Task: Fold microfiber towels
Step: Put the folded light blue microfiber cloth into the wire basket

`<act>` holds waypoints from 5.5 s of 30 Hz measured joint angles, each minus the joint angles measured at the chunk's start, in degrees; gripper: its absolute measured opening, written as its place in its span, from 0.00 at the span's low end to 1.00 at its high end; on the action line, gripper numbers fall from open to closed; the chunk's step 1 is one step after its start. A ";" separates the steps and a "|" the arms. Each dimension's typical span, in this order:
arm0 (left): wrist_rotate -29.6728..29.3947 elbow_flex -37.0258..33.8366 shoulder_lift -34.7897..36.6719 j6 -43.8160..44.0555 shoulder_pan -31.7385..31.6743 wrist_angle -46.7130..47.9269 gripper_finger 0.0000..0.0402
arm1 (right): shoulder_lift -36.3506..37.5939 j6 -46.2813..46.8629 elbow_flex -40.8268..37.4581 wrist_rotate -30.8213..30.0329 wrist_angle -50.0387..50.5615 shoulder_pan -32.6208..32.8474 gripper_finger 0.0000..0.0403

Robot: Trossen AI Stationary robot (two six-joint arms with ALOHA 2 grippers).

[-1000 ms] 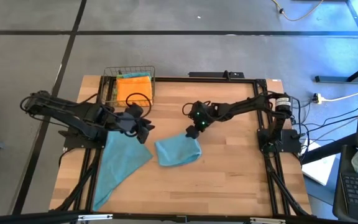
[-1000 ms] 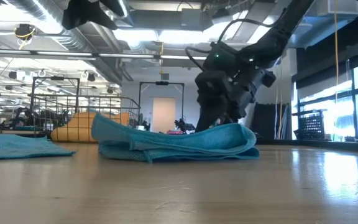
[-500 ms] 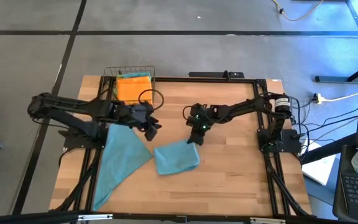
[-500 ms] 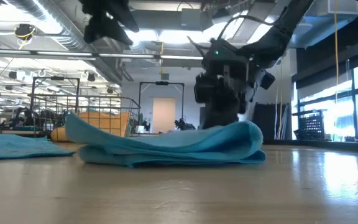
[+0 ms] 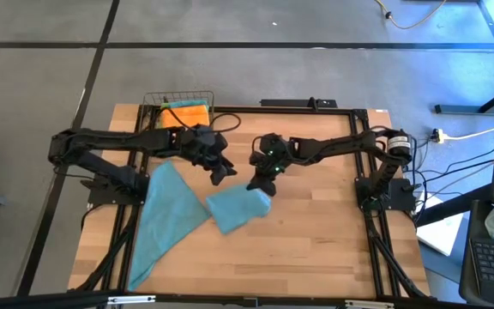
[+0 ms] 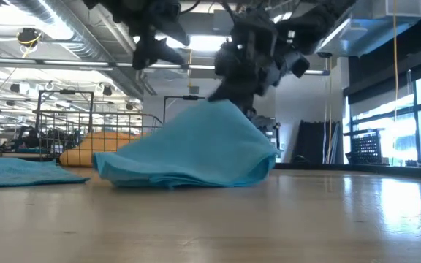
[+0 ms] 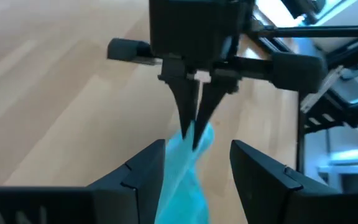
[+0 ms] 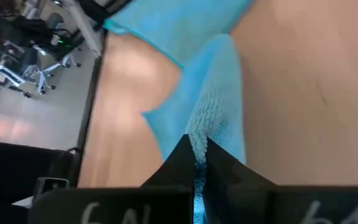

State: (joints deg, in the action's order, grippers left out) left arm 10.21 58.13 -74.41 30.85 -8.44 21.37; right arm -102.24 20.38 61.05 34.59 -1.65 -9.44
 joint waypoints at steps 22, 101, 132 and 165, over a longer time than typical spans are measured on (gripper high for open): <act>15.98 0.02 -3.09 -9.32 -5.23 -5.61 0.45 | 0.11 -10.23 15.74 -6.55 18.30 1.45 0.02; -3.14 0.07 10.14 -10.73 -41.69 6.02 0.00 | 2.08 -22.58 39.16 0.08 53.46 -9.63 0.25; -15.69 -14.28 6.38 -19.07 -49.29 17.91 0.00 | 1.96 -15.95 39.09 -0.46 55.20 -7.18 0.25; -33.07 -24.13 22.43 7.01 -40.79 11.97 0.16 | -4.45 -12.41 38.68 -25.28 20.66 -1.66 0.25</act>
State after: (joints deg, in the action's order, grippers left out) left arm -22.85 34.00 -51.98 37.86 -49.23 33.34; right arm -106.69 7.97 99.73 9.31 19.01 -11.10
